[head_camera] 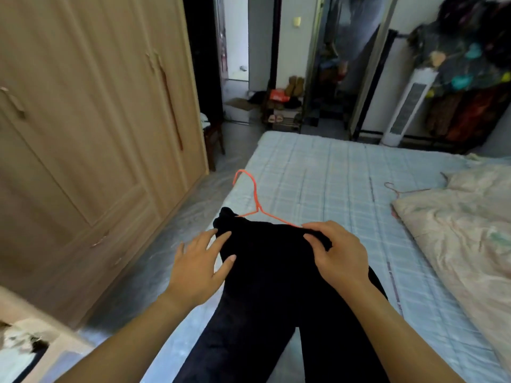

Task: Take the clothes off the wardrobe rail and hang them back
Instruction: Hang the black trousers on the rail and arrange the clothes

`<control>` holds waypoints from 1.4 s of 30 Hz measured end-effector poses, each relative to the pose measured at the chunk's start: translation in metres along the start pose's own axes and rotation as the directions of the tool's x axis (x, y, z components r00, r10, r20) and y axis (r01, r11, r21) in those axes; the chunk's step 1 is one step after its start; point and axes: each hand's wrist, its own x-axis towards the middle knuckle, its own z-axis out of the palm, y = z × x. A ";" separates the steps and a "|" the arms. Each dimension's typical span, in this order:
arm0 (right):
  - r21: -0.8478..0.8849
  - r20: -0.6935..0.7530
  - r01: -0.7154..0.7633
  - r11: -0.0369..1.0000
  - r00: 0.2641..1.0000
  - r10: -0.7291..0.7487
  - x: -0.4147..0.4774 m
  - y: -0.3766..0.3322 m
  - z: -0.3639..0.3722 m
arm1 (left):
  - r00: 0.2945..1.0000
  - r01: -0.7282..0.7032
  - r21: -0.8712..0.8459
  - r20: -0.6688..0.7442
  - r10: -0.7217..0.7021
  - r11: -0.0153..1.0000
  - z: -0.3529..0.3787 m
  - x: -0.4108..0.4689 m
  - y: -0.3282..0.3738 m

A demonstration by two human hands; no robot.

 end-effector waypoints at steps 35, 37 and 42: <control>0.709 0.099 0.323 0.626 0.834 -0.543 -0.078 -0.589 0.317 | 0.646 0.526 -0.021 -0.640 -0.415 0.850 -0.421 -0.302 -0.505; 0.708 0.063 0.382 0.595 0.804 -0.591 -0.059 -0.622 0.339 | 0.612 0.532 -0.005 -0.688 -0.389 0.847 -0.450 -0.295 -0.529; 0.644 -0.023 0.590 0.487 0.651 -0.759 -0.012 -0.712 0.373 | 0.532 0.553 0.003 -0.771 -0.350 0.833 -0.523 -0.281 -0.584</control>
